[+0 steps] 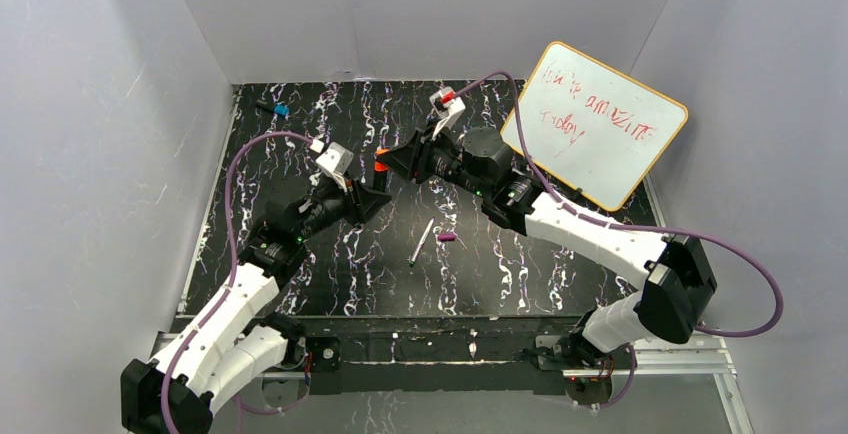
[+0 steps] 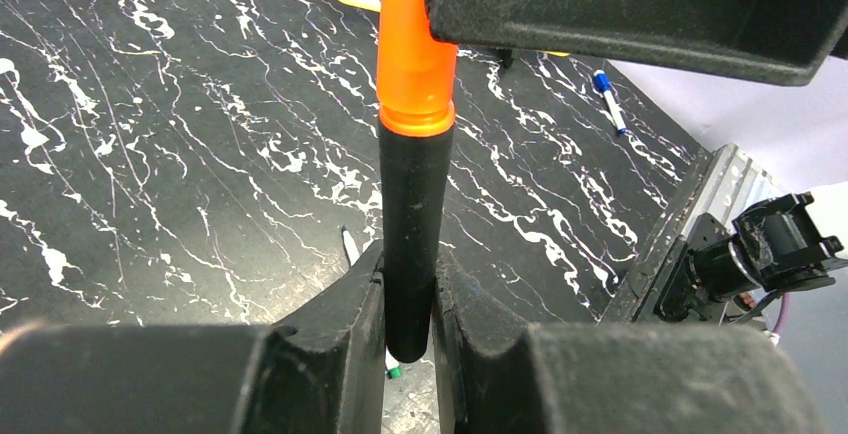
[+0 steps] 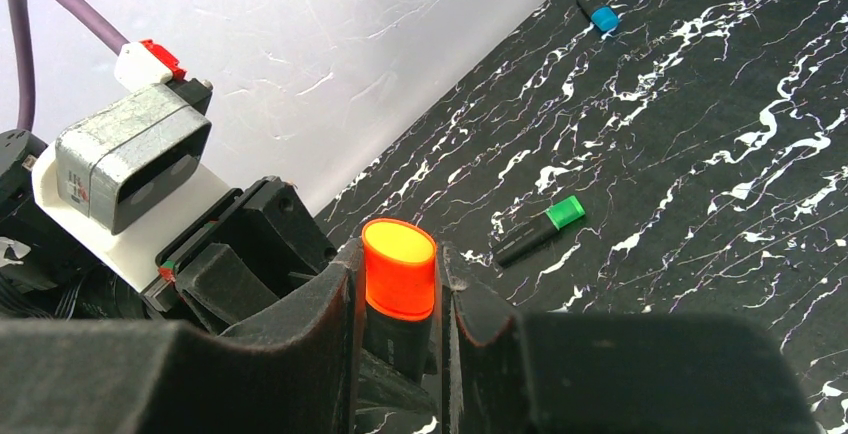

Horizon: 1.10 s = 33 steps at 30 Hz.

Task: Insert the pens into the pen caps

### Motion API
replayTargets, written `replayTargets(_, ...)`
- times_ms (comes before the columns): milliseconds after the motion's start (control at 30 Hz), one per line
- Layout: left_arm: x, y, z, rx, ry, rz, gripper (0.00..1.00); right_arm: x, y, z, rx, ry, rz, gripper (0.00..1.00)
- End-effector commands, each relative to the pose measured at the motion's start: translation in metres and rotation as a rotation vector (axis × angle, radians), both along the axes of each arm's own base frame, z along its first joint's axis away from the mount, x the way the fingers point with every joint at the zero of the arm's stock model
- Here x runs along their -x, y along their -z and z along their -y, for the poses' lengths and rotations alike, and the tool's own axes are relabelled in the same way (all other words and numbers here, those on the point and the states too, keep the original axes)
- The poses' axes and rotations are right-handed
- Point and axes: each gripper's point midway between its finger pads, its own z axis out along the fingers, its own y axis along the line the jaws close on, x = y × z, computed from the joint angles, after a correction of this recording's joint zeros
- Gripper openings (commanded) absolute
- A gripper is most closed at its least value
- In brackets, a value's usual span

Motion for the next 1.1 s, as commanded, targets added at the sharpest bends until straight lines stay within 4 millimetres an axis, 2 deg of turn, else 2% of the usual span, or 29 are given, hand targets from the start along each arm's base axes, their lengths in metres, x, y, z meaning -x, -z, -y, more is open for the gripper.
replayTargets(0,-0.011,-0.047,-0.007,0.027,-0.046,0.172,0.0,0.024,0.013,-0.012,0.038,-0.087,-0.02,0.01)
replayTargets(100,-0.01,-0.051,-0.007,0.018,-0.034,0.199,0.0,0.027,0.012,-0.01,0.04,-0.094,-0.002,0.01)
replayTargets(133,-0.009,-0.051,-0.006,0.016,-0.024,0.205,0.0,0.027,0.01,-0.009,0.036,-0.096,0.006,0.09)
replayTargets(200,-0.006,-0.048,-0.004,0.01,-0.004,0.208,0.0,0.026,0.005,-0.008,0.031,-0.087,0.026,0.33)
replayTargets(333,0.005,-0.037,0.005,-0.001,0.085,0.202,0.0,0.018,-0.001,-0.002,0.034,-0.037,0.054,0.65)
replayTargets(433,0.016,-0.034,0.011,0.009,0.152,0.2,0.0,0.011,-0.006,0.008,0.035,0.024,0.095,0.84)
replayTargets(533,0.021,-0.034,0.013,0.015,0.183,0.206,0.0,0.004,-0.02,0.027,0.018,0.113,0.163,0.97)
replayTargets(700,0.032,-0.035,0.023,0.042,0.275,0.2,0.0,0.013,-0.048,0.052,0.002,0.138,0.359,0.99)
replayTargets(767,0.04,-0.037,0.029,0.071,0.336,0.185,0.0,0.023,-0.054,0.053,0.003,0.075,0.417,0.99)
replayTargets(833,0.047,-0.04,0.034,0.1,0.394,0.174,0.0,0.042,-0.061,0.051,-0.018,-0.058,0.456,0.99)
replayTargets(900,0.054,-0.043,0.039,0.125,0.451,0.165,0.0,0.054,-0.067,0.05,-0.038,-0.171,0.452,0.99)
replayTargets(1067,0.066,-0.056,0.041,0.164,0.511,0.199,0.0,0.058,-0.066,0.068,-0.037,-0.274,0.409,0.99)
